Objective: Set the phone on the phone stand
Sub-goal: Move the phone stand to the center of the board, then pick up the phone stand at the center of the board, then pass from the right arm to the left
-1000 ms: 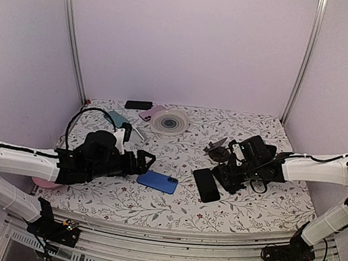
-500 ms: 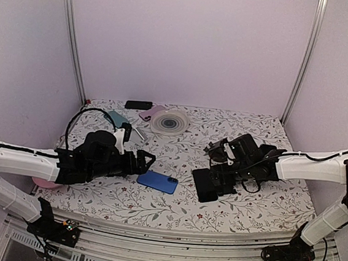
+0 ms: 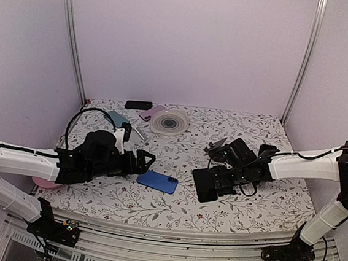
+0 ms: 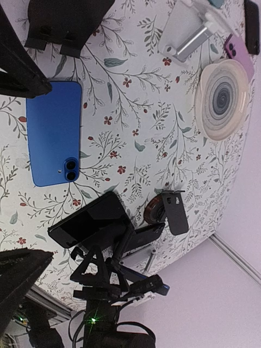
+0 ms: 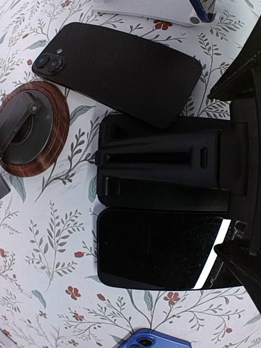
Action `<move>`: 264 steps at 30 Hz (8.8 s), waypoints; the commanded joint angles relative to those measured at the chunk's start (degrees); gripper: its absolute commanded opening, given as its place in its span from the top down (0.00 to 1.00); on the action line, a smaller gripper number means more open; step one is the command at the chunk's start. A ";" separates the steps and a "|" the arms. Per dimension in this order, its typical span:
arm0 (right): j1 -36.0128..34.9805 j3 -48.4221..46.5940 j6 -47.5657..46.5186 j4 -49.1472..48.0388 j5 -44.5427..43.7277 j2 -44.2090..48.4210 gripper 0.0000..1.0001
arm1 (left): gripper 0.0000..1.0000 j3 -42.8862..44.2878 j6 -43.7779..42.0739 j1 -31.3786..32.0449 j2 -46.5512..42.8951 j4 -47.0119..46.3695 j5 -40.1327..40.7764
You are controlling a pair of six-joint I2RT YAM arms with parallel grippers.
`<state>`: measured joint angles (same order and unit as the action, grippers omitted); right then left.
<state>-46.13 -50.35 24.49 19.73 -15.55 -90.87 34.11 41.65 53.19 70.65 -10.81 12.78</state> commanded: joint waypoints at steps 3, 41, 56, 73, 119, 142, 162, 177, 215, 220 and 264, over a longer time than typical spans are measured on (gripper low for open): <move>-1.66 -3.36 2.12 1.62 -3.33 -2.66 0.24 | 0.03 0.43 -0.14 -0.89 -0.08 -0.14 -0.62; -6.99 -10.65 9.77 1.07 -9.54 -7.92 0.39 | 0.03 -0.52 0.28 -1.15 -1.17 -0.09 -0.74; -7.04 -10.25 7.65 -0.52 -5.75 -0.23 0.01 | 0.03 -0.82 0.21 -1.19 -1.55 -0.09 -0.60; 7.84 -12.49 0.50 -3.40 0.94 0.21 0.17 | 0.03 -0.53 0.19 -1.17 -1.54 -0.18 -0.74; 16.39 -23.28 6.10 -8.38 8.34 -21.06 0.68 | 0.03 -1.40 -0.29 -2.44 -3.14 0.17 -1.52; 15.83 -23.18 5.29 -11.53 14.88 -20.75 0.87 | 0.03 -1.46 -0.66 -2.50 -3.06 -0.13 -1.90; 10.18 -32.01 -11.66 -6.71 26.45 -16.56 0.98 | 0.04 2.14 -8.54 -2.35 -0.66 -3.69 -5.07; 6.89 -37.42 -22.34 -0.21 35.44 -13.12 0.98 | 0.05 10.81 -28.37 -1.74 6.41 -5.68 -5.26; 1.91 -36.38 -24.89 2.98 40.01 -7.62 0.98 | 0.04 17.99 -48.24 3.65 21.50 -15.03 5.29; 1.48 -36.67 -23.46 2.89 40.11 -7.33 0.98 | 0.04 19.95 -47.92 3.76 23.31 -14.54 4.20; 0.91 -36.80 -19.52 2.96 39.25 -6.92 0.88 | 0.68 22.15 -45.62 3.72 26.97 -13.10 7.75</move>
<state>-44.69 -86.08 4.29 24.53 24.05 -100.47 56.29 -4.45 56.53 97.03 -23.46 19.16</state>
